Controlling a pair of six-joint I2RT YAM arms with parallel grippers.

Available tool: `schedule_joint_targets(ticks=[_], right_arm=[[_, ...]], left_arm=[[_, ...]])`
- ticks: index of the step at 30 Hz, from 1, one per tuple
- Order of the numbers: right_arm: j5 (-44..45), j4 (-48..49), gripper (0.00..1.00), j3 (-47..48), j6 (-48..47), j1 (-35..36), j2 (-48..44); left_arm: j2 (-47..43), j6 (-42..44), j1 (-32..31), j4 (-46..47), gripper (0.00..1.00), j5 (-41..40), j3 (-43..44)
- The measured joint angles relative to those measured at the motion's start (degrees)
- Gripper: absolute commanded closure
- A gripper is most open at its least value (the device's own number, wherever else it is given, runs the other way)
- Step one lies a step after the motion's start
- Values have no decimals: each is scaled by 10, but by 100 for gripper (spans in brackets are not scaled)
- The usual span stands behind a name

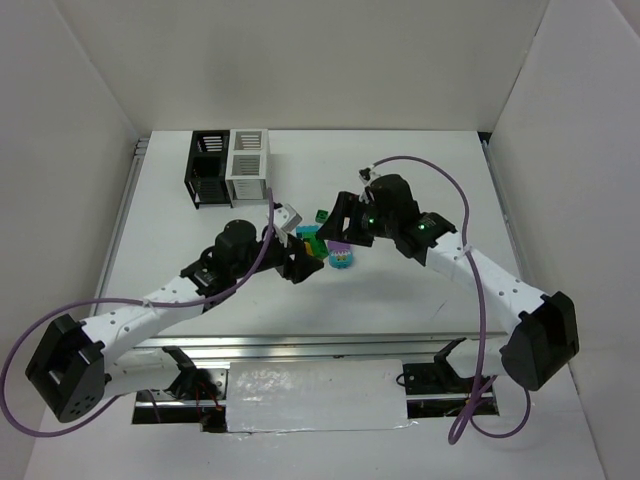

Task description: Sort the legos into containers by color

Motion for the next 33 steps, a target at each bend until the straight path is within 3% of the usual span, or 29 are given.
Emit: schedule_joint_targets(ticks=[4,12,28,33], right_arm=[[-23,6,47,-7,0,12,0],[-35,33,30,-45,12,13,-3],[-12,117,30,-137,66,15,-100],[-25,122,30,-127,61,19,-106]], left_arm=[[-10,11,0,9,100,8,-10],[-7,26,-1,-10,100,18,-15],[-7,30,-2,18,100,37,-15],[-7,30,-2,24,100,37,-15]])
